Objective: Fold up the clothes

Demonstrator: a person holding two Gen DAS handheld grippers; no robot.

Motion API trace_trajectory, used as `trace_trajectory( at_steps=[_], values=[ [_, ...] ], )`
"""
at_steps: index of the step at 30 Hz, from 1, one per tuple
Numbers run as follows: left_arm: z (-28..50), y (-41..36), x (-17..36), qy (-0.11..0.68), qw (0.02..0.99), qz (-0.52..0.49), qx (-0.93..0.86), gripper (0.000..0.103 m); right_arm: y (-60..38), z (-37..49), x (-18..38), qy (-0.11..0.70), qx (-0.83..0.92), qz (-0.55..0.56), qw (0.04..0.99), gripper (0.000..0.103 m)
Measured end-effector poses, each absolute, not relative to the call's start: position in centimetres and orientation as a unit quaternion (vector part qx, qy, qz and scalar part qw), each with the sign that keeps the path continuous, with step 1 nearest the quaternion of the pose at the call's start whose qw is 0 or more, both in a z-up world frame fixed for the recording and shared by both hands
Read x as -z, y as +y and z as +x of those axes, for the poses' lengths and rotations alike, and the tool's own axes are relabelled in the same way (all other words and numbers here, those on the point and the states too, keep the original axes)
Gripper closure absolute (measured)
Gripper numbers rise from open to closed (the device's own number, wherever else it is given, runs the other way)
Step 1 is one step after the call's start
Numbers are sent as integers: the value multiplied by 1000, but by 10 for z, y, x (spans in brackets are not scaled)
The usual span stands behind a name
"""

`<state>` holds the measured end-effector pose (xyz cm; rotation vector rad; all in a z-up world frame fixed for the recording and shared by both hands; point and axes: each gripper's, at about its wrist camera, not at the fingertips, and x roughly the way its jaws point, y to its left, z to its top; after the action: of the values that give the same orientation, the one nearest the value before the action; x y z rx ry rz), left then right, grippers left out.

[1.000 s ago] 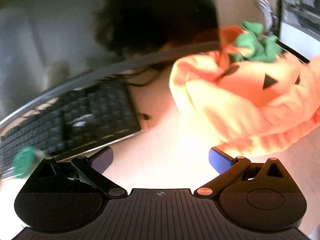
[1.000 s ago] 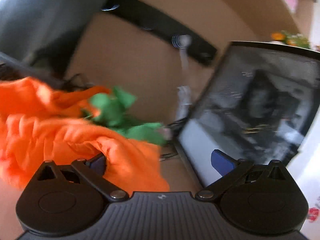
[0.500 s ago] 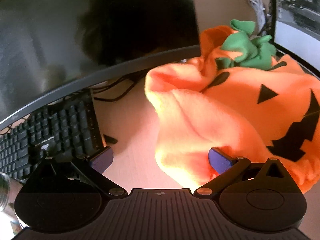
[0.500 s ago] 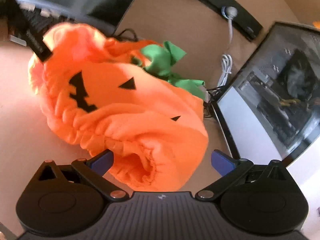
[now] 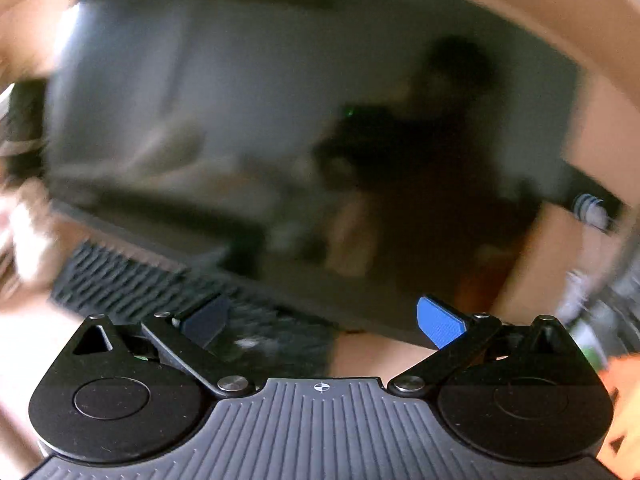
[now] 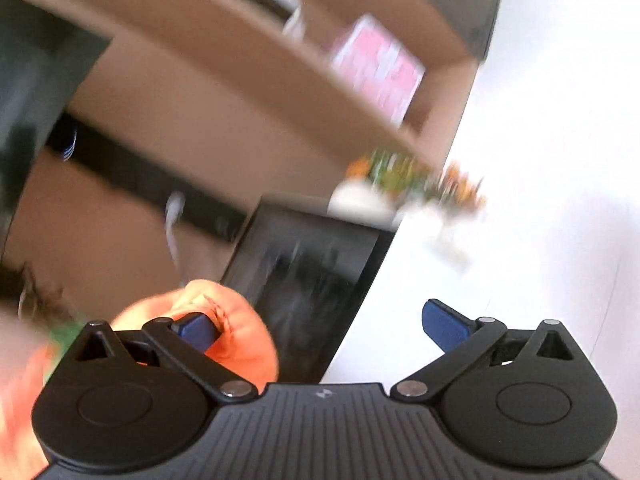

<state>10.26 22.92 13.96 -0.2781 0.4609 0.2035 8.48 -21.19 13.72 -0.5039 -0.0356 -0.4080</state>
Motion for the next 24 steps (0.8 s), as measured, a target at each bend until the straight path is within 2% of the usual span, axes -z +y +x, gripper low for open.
trace_trajectory(
  at_steps=[5,11,17,24],
  values=[
    [79,130,-127,243,963,-66,94,0,-196,90,-140,-63,175,-331,925,0],
    [44,47,-98,283,915,-56,282,0,-191,94,-153,-91,136,-383,909,0],
    [29,-1,-106,266,917,-49,293,0,-180,83,-186,-131,91,-392,906,0],
    [25,-57,-109,248,928,-18,276,0,-167,74,-194,-157,39,-381,910,0]
  ],
)
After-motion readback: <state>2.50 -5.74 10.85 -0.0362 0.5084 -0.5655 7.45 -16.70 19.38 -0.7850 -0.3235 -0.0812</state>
